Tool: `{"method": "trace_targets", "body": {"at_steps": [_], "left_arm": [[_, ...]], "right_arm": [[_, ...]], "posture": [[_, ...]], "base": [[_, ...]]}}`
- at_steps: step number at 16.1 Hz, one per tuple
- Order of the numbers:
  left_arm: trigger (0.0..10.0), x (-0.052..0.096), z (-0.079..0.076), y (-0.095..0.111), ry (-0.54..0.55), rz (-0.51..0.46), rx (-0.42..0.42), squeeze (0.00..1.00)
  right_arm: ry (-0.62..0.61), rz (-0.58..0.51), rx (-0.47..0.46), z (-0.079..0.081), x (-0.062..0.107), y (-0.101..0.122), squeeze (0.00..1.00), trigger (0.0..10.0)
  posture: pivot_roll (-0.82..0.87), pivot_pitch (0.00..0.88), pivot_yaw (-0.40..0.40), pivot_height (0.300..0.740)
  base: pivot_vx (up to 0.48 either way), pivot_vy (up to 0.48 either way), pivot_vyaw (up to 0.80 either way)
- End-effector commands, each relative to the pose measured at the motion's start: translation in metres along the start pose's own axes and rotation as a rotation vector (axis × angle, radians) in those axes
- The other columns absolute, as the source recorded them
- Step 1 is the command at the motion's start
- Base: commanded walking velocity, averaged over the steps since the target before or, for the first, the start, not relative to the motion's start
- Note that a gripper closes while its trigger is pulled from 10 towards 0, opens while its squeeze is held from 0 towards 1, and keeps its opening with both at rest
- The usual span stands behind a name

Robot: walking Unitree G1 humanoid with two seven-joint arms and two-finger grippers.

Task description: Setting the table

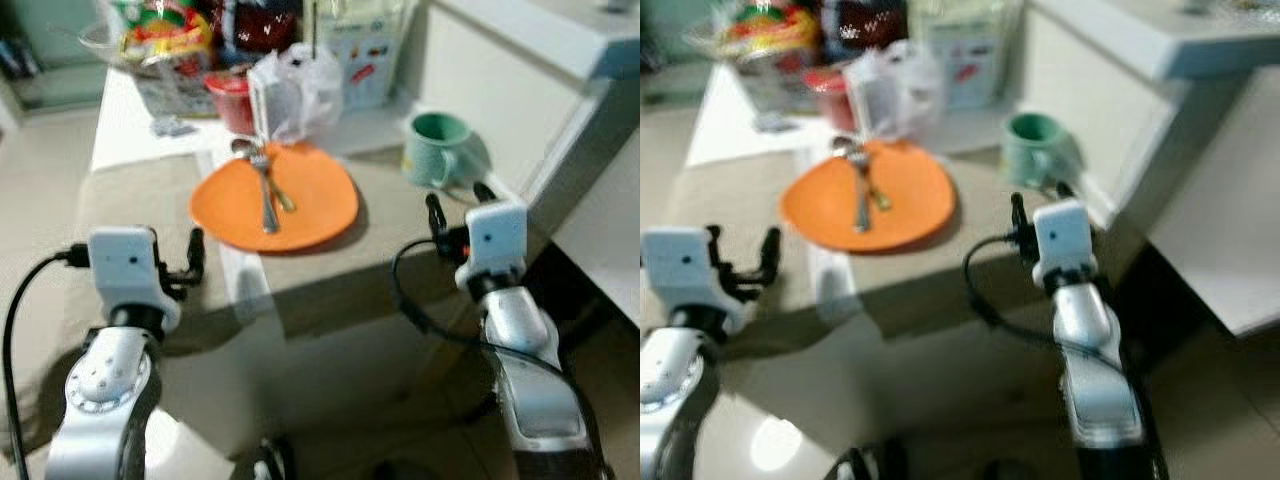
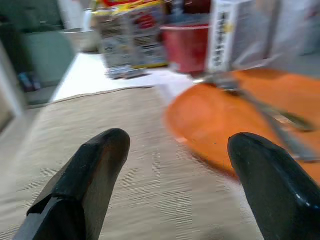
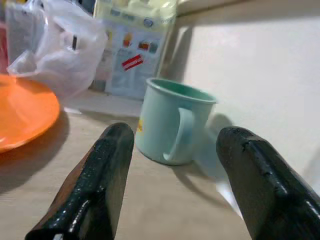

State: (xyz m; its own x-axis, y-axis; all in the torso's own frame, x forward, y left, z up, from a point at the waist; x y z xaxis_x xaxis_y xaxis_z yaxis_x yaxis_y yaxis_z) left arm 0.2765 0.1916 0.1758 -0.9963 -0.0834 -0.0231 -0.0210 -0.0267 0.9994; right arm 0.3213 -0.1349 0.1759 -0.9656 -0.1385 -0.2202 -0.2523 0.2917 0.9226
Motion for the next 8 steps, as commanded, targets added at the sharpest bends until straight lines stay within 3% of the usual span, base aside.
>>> {"method": "trace_targets", "body": {"at_steps": [1, 5, 8], "left_arm": [[10.0, 0.002, -0.002, 0.007, -0.003, -0.03, -0.007, 0.0], [10.0, 0.001, -0.01, 0.018, -0.04, -0.083, -0.062, 0.0], [10.0, 0.002, -0.01, 0.012, -0.035, -0.055, -0.058, 0.0]], "right_arm": [[0.019, -0.012, -0.013, 0.008, 0.003, 0.007, 0.0, 10.0], [0.059, -0.023, -0.048, 0.019, 0.01, 0.013, 0.0, 10.0], [0.085, -0.003, -0.06, 0.027, 0.007, 0.01, 0.0, 10.0]], "posture": [[-0.02, 0.102, 0.06, 0.74], [-0.01, 0.08, 0.073, 0.74], [0.0, 0.073, 0.073, 0.74]], "base": [[0.0, 0.0, 0.0], [0.0, 0.0, 0.0], [0.0, 0.0, 0.0]]}}
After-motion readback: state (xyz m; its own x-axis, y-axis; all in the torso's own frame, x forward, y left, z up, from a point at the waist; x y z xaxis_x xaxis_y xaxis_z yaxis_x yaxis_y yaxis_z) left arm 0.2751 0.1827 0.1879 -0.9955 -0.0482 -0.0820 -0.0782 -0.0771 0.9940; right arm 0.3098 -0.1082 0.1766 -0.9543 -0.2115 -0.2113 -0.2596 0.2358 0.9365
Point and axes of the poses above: a point about 5 cm out from each wrist's last joint towards the gripper, its own x axis pointing back from the gripper into the wrist, its own y axis along the axis of the wrist's last joint, z = x × y, the point moved 5 cm from there along -x, pointing out of the wrist towards the gripper, and after that the axes turned 3 degrees about x, right-handed, at the moved point
